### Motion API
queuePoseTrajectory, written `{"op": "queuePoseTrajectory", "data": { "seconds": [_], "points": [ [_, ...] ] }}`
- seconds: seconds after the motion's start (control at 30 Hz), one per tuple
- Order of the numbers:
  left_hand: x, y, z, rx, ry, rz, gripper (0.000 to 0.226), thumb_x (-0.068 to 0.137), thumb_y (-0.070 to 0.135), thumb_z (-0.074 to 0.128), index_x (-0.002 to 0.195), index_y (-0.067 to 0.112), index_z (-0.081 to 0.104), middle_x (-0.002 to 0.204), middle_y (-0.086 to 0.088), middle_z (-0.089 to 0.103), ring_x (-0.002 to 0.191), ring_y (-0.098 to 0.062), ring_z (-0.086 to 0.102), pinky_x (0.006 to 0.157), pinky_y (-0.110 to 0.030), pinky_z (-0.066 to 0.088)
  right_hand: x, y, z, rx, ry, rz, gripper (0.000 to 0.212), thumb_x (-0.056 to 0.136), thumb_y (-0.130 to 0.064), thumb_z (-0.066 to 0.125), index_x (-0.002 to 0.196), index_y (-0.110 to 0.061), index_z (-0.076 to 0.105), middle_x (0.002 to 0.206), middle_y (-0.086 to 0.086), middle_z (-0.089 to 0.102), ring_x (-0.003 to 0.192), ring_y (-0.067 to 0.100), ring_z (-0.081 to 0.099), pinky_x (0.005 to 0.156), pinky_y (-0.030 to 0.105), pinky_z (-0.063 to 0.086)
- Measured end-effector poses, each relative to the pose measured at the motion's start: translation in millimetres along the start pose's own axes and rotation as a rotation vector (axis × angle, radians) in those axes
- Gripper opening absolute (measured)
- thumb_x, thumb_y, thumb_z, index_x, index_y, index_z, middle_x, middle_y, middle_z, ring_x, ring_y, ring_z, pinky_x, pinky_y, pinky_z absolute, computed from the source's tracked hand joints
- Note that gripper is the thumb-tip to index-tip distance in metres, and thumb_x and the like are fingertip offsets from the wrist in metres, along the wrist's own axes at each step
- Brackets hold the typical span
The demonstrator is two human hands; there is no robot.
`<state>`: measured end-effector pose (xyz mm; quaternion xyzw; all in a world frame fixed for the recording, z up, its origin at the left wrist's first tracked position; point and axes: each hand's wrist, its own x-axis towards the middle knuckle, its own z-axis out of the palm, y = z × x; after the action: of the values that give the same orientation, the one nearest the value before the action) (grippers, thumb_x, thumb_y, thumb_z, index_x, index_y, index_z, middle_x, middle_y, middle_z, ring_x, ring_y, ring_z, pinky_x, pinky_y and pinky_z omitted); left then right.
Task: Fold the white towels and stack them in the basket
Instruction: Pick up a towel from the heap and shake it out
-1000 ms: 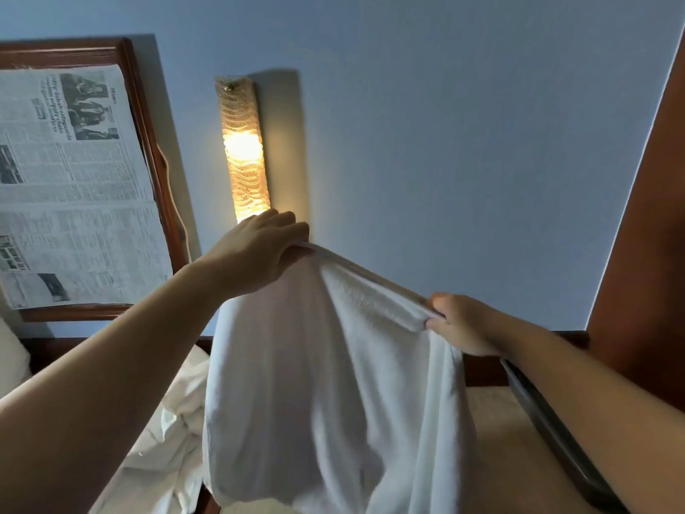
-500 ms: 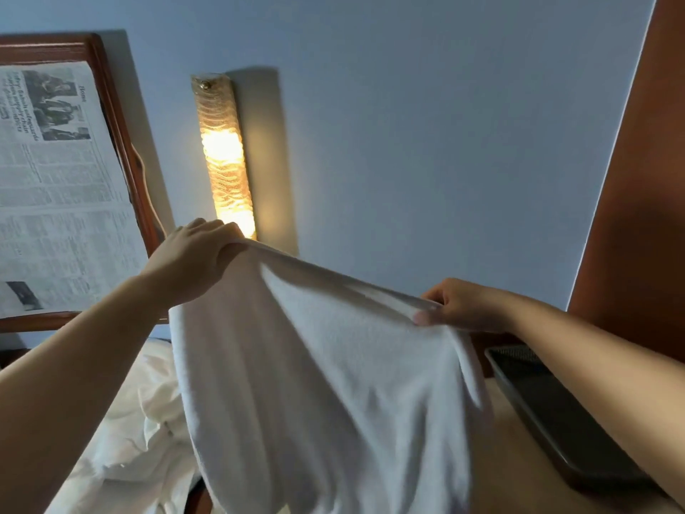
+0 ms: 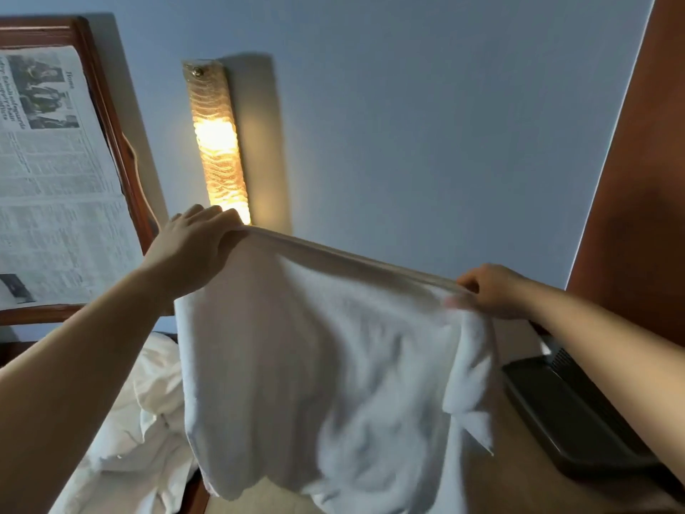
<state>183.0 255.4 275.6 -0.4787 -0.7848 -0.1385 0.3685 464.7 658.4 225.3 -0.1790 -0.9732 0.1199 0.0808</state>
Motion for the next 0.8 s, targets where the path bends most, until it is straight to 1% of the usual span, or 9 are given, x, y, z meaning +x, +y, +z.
{"op": "queuePoseTrajectory", "data": {
  "seconds": [0.1,0.23,0.3,0.37,0.43,0.5,0.63,0.73,0.8],
  "points": [
    [-4.6,-7.9,-1.9,0.036,-0.022,0.001,0.026,0.104,0.043,0.048,0.099,0.021,0.063,0.083,0.002,0.056,0.082,-0.027,0.051,0.072,-0.042,0.042,-8.0,17.5,8.1,-0.117,-0.208,0.045,0.061,0.086,-0.079,0.06,0.096,-0.02,0.074,0.087,-0.008,0.073,0.083,0.014,0.068,0.082,0.035,0.052],
    [-12.3,-7.5,3.4,0.001,-0.009,-0.044,0.026,0.103,0.041,0.048,0.099,0.019,0.062,0.082,0.002,0.058,0.078,-0.021,0.047,0.069,-0.04,0.042,-1.8,17.0,-13.2,-0.109,0.005,0.044,0.026,0.099,-0.043,0.061,0.085,-0.022,0.068,0.086,-0.004,0.069,0.083,0.017,0.065,0.074,0.032,0.049],
    [-14.0,-10.0,2.3,-0.022,-0.013,-0.081,0.027,0.102,0.042,0.047,0.098,0.02,0.063,0.081,0.002,0.059,0.078,-0.02,0.047,0.069,-0.04,0.041,-1.0,10.4,-15.0,-0.193,-0.037,0.042,0.012,0.092,-0.029,0.061,0.09,-0.022,0.069,0.09,-0.002,0.071,0.086,0.019,0.066,0.078,0.035,0.054],
    [-17.6,-13.8,0.5,-0.009,-0.037,-0.089,0.029,0.101,0.044,0.046,0.095,0.021,0.062,0.079,0.003,0.057,0.078,-0.023,0.05,0.068,-0.04,0.04,-2.8,10.9,-18.0,-0.229,-0.068,0.053,0.009,0.087,-0.02,0.061,0.079,-0.017,0.065,0.081,0.001,0.068,0.08,0.019,0.064,0.07,0.034,0.051],
    [-23.7,-18.1,-1.3,0.0,-0.038,-0.123,0.031,0.101,0.047,0.045,0.094,0.021,0.061,0.078,0.003,0.056,0.08,-0.028,0.052,0.068,-0.043,0.044,-3.6,13.2,-27.8,-0.172,0.004,0.052,0.024,0.088,-0.016,0.061,0.066,-0.015,0.054,0.07,0.004,0.061,0.073,0.019,0.057,0.061,0.034,0.04],
    [-28.4,-18.6,-3.7,-0.025,-0.04,-0.176,0.03,0.101,0.048,0.045,0.093,0.022,0.059,0.078,0.003,0.055,0.082,-0.03,0.053,0.07,-0.045,0.046,-4.1,17.4,-36.6,-0.09,0.047,0.056,0.029,0.088,-0.023,0.061,0.062,-0.015,0.05,0.067,0.006,0.058,0.07,0.02,0.054,0.06,0.035,0.035],
    [-34.8,-15.6,-8.8,0.001,-0.078,-0.187,0.03,0.102,0.049,0.044,0.091,0.024,0.058,0.079,0.005,0.054,0.084,-0.03,0.054,0.074,-0.045,0.043,-13.6,13.9,-40.1,-0.072,-0.026,0.047,0.058,0.063,-0.074,0.057,0.06,-0.017,0.047,0.061,0.003,0.045,0.061,0.017,0.04,0.06,0.036,0.028],
    [-43.1,-14.9,-11.7,-0.001,-0.05,-0.254,0.027,0.104,0.047,0.045,0.088,0.026,0.052,0.075,0.006,0.051,0.083,-0.032,0.051,0.073,-0.045,0.042,-18.0,19.1,-45.1,0.109,0.14,0.01,0.075,0.069,-0.076,0.079,0.062,-0.019,0.031,0.061,0.0,0.025,0.058,0.016,0.027,0.062,0.036,0.02],
    [-47.1,-11.9,-15.9,0.001,-0.05,-0.257,0.024,0.105,0.042,0.046,0.091,0.025,0.054,0.073,0.004,0.054,0.081,-0.033,0.053,0.072,-0.046,0.043,-21.8,17.2,-45.1,0.118,0.126,-0.022,0.075,0.07,-0.077,0.078,0.064,-0.019,0.03,0.062,-0.001,0.023,0.057,0.016,0.026,0.062,0.036,0.019]
  ]
}}
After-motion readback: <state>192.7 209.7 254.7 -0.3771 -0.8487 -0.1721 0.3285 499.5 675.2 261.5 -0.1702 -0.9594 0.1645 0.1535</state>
